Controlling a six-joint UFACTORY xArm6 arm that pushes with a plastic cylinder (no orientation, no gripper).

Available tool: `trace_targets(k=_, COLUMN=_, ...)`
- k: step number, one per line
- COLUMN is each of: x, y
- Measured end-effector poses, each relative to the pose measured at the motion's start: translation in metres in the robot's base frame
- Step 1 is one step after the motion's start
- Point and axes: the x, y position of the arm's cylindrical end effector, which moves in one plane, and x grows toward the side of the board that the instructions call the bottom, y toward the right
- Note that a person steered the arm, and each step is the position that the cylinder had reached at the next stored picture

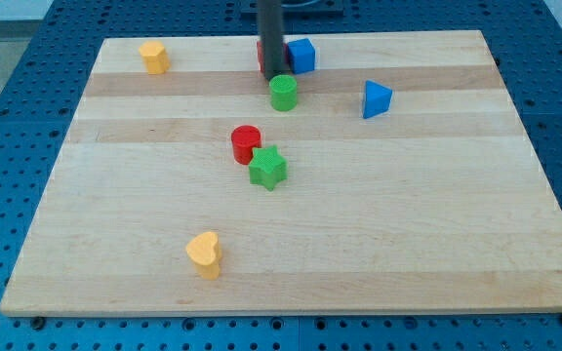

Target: Move the blue triangle to the top of board

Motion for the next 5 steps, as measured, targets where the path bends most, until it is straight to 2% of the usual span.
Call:
trace_targets(k=1, x=0.001, y=0.058)
trace_targets(k=2, x=-0.034, y=0.101)
trace_targets(k=3, x=-0.067, y=0.039)
trace_targets(k=4, x=-0.09, y=0.017)
trace_targets(k=5, x=-0.071, y=0.014)
